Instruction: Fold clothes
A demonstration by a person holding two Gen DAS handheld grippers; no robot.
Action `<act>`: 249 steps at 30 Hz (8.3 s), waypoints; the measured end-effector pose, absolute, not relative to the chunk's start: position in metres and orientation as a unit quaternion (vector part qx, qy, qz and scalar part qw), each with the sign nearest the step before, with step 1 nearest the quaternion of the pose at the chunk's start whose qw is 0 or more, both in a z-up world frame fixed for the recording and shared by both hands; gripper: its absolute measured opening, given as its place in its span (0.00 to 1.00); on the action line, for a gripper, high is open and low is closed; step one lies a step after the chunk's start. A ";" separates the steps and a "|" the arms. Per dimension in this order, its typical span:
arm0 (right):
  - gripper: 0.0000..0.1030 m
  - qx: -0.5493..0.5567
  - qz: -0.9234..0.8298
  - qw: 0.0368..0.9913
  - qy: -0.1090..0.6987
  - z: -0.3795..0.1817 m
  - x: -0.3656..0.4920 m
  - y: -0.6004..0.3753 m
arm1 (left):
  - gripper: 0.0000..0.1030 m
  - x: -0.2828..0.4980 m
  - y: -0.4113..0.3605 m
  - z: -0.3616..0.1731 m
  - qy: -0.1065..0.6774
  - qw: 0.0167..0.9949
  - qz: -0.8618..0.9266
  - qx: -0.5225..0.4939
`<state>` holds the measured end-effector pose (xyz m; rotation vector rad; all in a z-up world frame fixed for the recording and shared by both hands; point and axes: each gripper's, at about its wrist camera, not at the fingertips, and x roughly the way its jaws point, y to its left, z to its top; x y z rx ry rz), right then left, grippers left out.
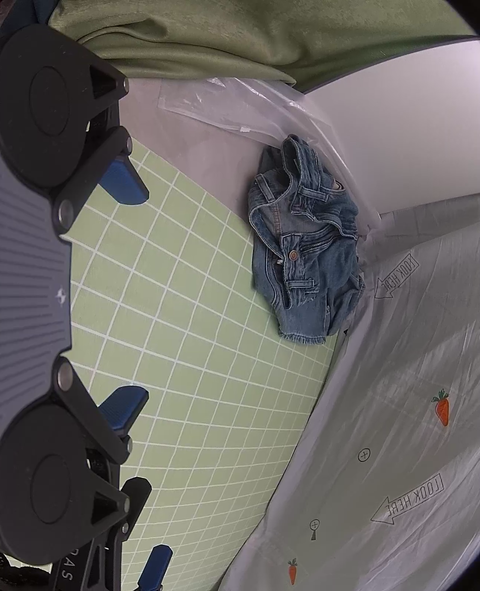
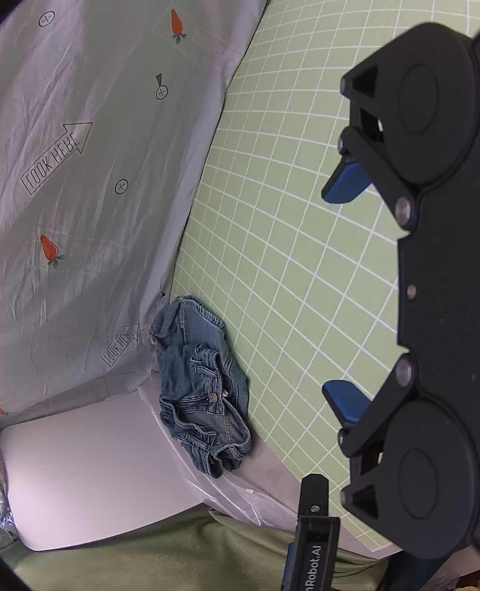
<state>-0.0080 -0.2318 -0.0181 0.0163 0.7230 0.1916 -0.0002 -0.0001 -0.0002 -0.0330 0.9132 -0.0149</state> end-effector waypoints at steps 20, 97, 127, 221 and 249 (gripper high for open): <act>1.00 0.010 0.086 0.931 0.354 -0.021 -0.010 -0.233 | 1.00 -0.009 -0.005 -0.009 0.434 0.901 -0.001 -0.005; 0.89 0.010 0.090 0.900 0.427 -0.080 0.279 -0.154 | 0.91 0.260 0.116 -0.084 0.529 0.837 0.115 -0.082; 0.05 0.001 0.164 0.885 0.436 -0.112 0.313 -0.116 | 0.81 0.257 0.126 -0.089 0.552 0.816 0.130 -0.114; 0.40 0.145 -0.199 0.892 0.378 -0.026 -0.079 -0.582 | 0.63 0.008 -0.116 -0.045 0.541 0.796 0.055 -0.267; 0.17 0.176 -0.226 0.853 0.436 -0.105 -0.090 -0.622 | 0.11 0.022 -0.173 -0.064 0.592 0.761 -0.037 -0.263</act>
